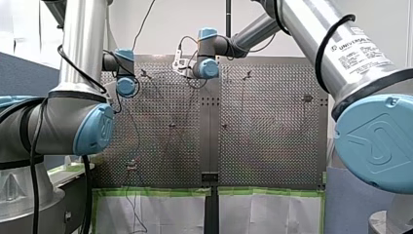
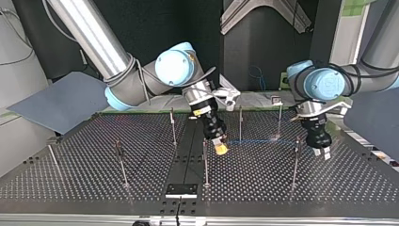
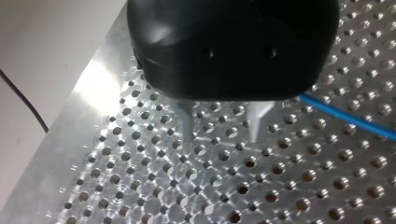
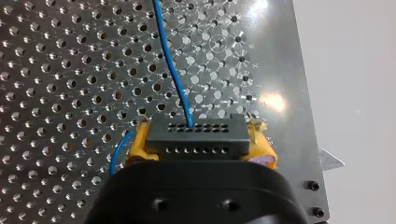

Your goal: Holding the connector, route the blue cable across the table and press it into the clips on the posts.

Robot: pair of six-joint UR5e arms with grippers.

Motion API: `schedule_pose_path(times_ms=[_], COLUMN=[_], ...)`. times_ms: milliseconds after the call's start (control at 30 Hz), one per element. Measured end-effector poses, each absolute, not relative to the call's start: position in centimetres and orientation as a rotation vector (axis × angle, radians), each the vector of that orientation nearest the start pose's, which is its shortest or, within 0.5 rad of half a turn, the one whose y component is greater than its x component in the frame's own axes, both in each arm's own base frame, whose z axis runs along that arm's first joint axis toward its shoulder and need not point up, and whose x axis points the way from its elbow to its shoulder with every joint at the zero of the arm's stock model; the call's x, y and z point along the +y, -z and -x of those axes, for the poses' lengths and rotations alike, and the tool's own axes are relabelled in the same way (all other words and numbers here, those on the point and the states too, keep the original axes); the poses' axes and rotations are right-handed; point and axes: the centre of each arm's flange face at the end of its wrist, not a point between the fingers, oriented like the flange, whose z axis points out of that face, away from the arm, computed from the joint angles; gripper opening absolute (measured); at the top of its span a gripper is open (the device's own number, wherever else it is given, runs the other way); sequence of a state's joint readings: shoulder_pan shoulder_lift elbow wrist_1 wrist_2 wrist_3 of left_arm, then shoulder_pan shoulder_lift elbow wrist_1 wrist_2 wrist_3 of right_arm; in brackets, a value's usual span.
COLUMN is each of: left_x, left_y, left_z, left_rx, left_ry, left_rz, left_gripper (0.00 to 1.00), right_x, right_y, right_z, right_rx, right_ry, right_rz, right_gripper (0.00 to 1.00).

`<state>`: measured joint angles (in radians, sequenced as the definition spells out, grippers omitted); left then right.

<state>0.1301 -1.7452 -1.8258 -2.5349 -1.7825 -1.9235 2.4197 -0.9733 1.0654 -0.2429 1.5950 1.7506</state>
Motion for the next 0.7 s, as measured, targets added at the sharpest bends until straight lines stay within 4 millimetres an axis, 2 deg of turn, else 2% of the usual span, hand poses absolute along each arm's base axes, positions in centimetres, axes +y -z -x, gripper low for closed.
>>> schedule_pose_path(times_ms=[300,533,700], left_x=[-5.5,-8.3,-9.1], left_y=[-35.0,-34.7,-34.4], left_z=[-53.3,-49.6,-47.3], left_rx=[1.344,1.412,1.452], left_ry=[0.058,0.078,0.087], left_rz=[0.509,0.508,0.511], left_gripper=[1.00,1.00,1.00], right_x=[-39.1,-38.8,-38.6], right_y=[-39.3,-39.3,-39.3], right_z=[-64.5,-64.6,-64.7], right_rx=[1.071,1.070,1.067], right_ry=[2.649,2.641,2.638], right_rz=[2.132,2.138,2.139], right_gripper=[0.00,0.00,0.00])
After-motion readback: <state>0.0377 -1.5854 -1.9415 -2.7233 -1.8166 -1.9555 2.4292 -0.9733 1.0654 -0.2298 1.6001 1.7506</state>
